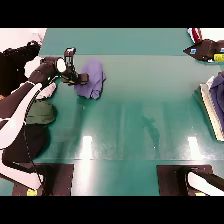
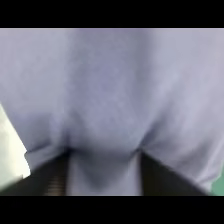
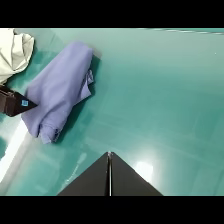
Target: Fold the shirts.
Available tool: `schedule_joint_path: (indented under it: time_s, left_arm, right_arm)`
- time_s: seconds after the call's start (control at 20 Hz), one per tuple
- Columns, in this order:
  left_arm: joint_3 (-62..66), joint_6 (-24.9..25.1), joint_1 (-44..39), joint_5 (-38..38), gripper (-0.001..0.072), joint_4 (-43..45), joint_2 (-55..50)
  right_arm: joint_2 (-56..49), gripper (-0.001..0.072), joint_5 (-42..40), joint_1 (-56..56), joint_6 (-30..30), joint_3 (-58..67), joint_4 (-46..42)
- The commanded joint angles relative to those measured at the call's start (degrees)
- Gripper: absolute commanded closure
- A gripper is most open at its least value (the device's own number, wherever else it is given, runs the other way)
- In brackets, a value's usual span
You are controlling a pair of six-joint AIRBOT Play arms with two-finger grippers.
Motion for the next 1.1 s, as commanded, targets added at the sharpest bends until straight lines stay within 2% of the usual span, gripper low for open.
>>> schedule_joint_path:
  time_s: [0.0,0.05,0.2,0.25,0.45,0.6,0.7,0.85,0.95,1.05]
  left_arm:
    - [-0.1,-0.1,0.3,1.1,0.0637,-1.1,-0.9]
    - [0.0,-0.1,0.3,0.8,0.0681,-1.3,-0.8]
    - [4.4,0.0,0.3,-6.1,0.0682,-1.3,-0.3]
    - [7.1,1.6,0.2,-7.5,0.0682,-1.3,1.1]
    - [22.4,15.6,-2.5,-9.2,0.0683,-6.8,12.8]
    - [30.7,20.4,-7.9,-9.6,0.0682,-9.4,20.9]
    - [31.1,22.2,-11.6,-10.6,0.0682,-12.0,24.4]
    - [29.2,22.9,-16.0,-19.1,0.0681,-12.7,24.5]
    - [23.7,22.9,-17.3,-24.4,0.0681,-12.7,23.5]
    - [15.2,22.8,-17.4,-25.5,0.068,-13.8,22.2]
  right_arm:
    - [0.0,0.0696,0.0,0.0,0.0,0.0,0.0]
    - [0.0,0.0696,0.0,0.0,0.0,0.0,0.0]
    - [0.7,0.0696,-0.4,-0.2,0.0,0.2,0.3]
    - [1.8,0.0697,-1.4,-0.5,0.0,0.2,0.3]
    - [9.3,0.0696,-8.2,-3.9,0.0,0.1,0.3]
    - [14.8,0.0696,-12.4,-6.4,0.0,0.1,0.3]
    - [17.3,0.0696,-12.9,-7.6,0.0,0.1,0.3]
    - [19.2,0.0696,-12.6,-8.0,0.0,0.1,0.2]
    - [19.5,0.0696,-11.7,-8.0,0.0,0.1,0.3]
    - [19.4,0.0696,-10.0,-8.0,0.0,0.1,0.3]
